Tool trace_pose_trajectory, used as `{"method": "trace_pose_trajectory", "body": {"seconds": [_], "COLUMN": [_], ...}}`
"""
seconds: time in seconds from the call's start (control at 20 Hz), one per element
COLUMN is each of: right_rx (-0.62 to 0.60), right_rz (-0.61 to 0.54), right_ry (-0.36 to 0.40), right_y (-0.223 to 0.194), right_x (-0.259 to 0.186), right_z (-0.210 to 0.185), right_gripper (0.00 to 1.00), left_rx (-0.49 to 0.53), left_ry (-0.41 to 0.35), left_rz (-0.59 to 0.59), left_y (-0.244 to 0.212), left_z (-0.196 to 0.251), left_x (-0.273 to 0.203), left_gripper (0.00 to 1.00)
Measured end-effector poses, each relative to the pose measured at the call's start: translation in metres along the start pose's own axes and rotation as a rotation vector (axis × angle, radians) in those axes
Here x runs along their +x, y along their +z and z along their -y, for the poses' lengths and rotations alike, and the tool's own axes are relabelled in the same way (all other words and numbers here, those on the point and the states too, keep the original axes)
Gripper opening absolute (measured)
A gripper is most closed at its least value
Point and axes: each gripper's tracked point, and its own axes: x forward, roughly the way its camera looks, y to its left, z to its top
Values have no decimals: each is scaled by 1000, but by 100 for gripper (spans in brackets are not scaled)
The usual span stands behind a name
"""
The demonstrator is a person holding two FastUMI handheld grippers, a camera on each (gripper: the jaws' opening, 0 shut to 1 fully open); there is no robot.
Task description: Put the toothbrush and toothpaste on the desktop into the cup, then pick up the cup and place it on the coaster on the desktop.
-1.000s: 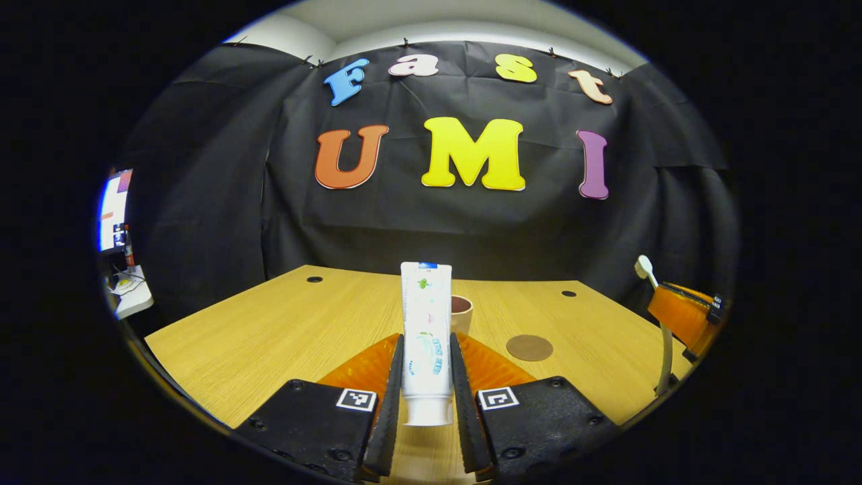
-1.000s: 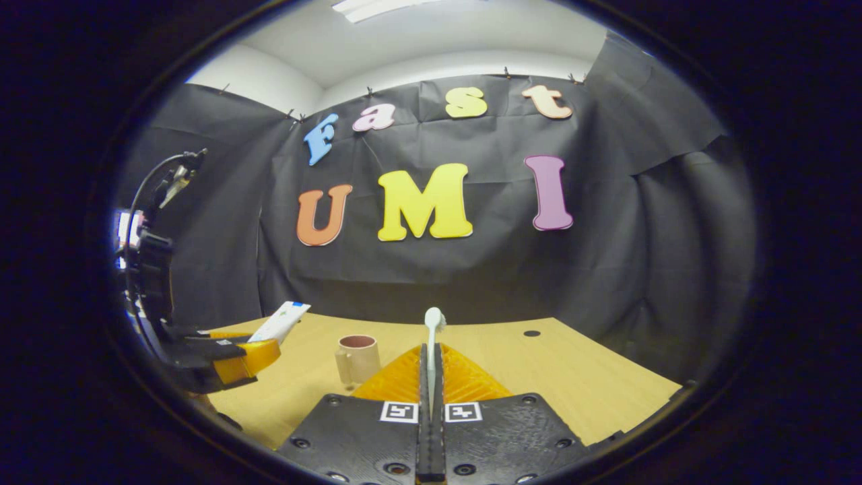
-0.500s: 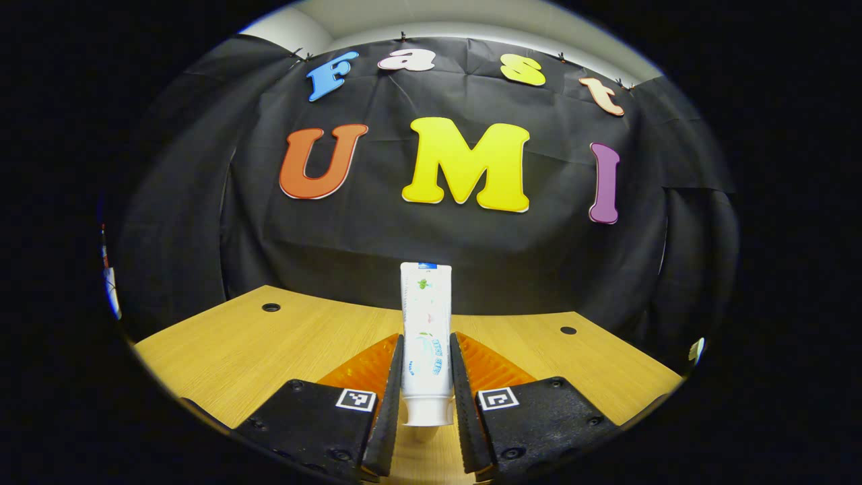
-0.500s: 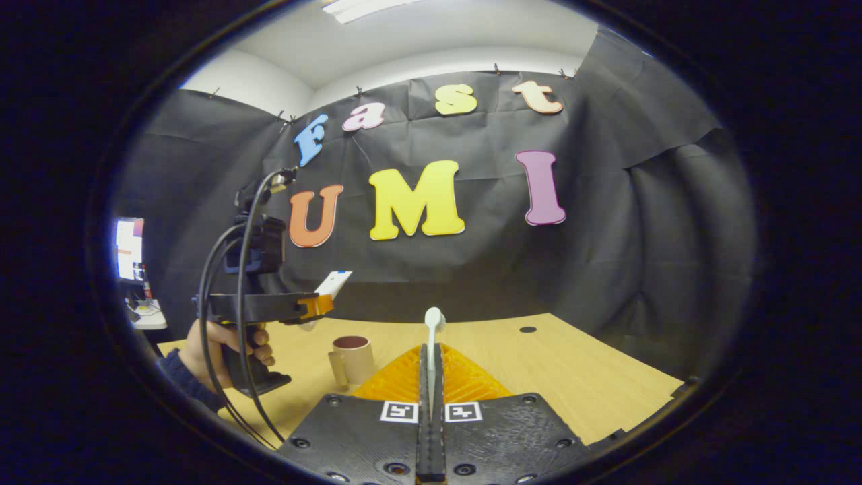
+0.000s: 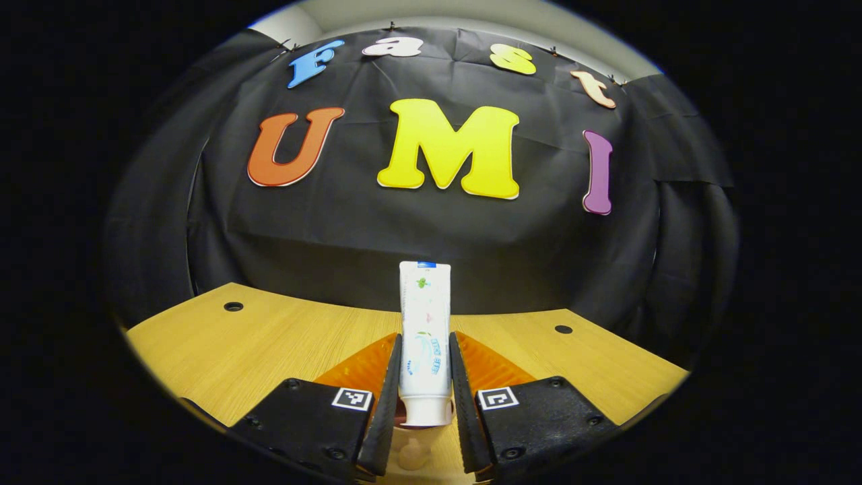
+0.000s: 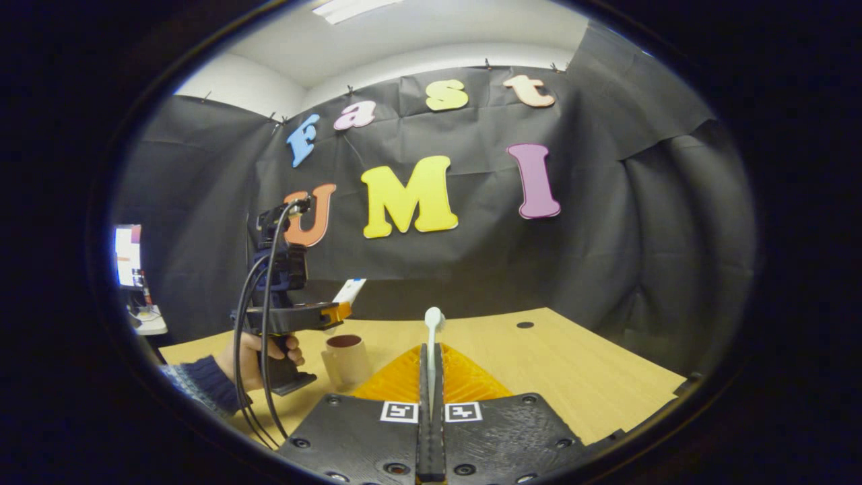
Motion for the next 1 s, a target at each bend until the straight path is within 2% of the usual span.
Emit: {"method": "trace_pose_trajectory", "body": {"seconds": [1.0], "right_rx": [0], "right_rz": [-10], "right_ry": [7], "right_y": [-7], "right_x": [1], "right_z": [-2], "right_gripper": [0], "left_rx": [62], "left_ry": [63], "left_rz": [-73], "left_y": [-17], "left_z": [-12], "left_x": [6], "left_gripper": [45]}}
